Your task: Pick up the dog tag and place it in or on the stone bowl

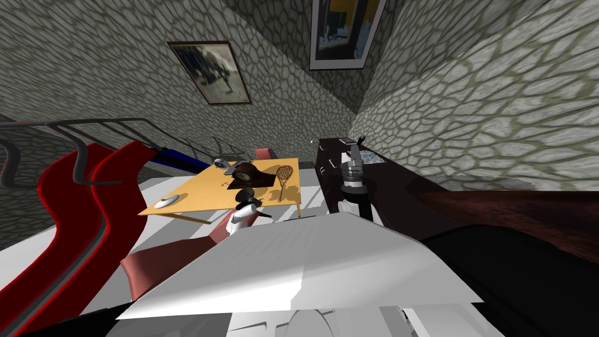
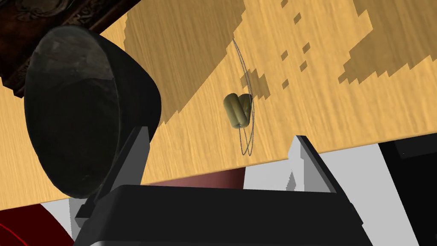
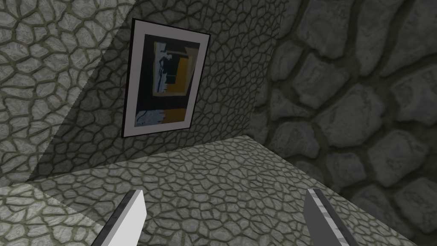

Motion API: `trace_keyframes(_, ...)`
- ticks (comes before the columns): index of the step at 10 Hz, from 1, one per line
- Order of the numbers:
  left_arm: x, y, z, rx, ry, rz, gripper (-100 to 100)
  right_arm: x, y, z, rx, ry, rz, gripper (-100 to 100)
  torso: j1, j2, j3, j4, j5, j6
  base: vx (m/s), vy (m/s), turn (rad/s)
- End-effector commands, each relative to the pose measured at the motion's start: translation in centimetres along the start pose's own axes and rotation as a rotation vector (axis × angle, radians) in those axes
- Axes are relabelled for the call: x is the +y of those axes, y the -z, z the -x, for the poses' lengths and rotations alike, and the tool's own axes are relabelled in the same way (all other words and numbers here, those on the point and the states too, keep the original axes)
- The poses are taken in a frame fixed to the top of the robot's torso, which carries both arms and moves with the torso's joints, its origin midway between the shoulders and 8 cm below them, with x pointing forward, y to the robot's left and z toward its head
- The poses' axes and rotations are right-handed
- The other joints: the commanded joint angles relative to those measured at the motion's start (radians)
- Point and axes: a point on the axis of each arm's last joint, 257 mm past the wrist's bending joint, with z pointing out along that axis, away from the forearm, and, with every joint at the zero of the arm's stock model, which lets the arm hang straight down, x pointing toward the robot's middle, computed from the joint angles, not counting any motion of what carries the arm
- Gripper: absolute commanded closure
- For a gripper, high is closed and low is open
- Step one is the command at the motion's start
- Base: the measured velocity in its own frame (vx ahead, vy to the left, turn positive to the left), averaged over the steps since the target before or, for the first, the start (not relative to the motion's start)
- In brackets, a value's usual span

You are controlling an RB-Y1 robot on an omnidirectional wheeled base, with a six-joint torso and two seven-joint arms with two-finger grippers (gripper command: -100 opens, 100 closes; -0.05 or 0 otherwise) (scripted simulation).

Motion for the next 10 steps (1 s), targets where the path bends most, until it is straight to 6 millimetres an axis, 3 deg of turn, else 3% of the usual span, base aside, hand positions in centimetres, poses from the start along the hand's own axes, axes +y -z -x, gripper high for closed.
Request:
trace_keyframes(1, 0.5, -0.6, 0.8, -0.031, 0.039, 0.035, -100, 0.0, 0.0, 0.0, 0.0, 0.0, 0.0, 0, 0.0, 0.0, 0.0, 0.0, 0.0, 0.0, 0.029, -0.014, -0.007)
trace_keyframes(6, 1.5, -1.3, 2.4, -0.087, 0.103, 0.089, -100, 0.0, 0.0, 0.0, 0.0, 0.0, 0.0, 0, -0.001, 0.0, 0.0, 0.0, 0.0, 0.0, 0.029, -0.024, -0.014)
trace_keyframes(7, 1.6, -1.3, 2.4, -0.09, 0.106, 0.092, 0, 0.0, 0.0, 0.0, 0.0, 0.0, 0.0, 0, 0.0, 0.001, 0.0, 0.0, 0.0, 0.0, 0.0, 0.0, 0.0)
trace_keyframes(8, 2.5, -1.6, 2.7, -0.087, 0.103, 0.093, -100, 0.0, 0.0, 0.0, 0.0, 0.0, 0.0, 0, 0.0, 0.002, 0.001, 0.0, 0.0, 0.0, 0.041, 0.019, 0.028)
trace_keyframes(10, 3.4, -1.8, 2.9, -0.084, 0.099, 0.095, -100, 0.0, 0.0, 0.0, 0.0, 0.0, 0.0, 0, 0.003, -0.002, -0.001, 0.0, 0.001, 0.0, 0.061, 0.032, 0.025)
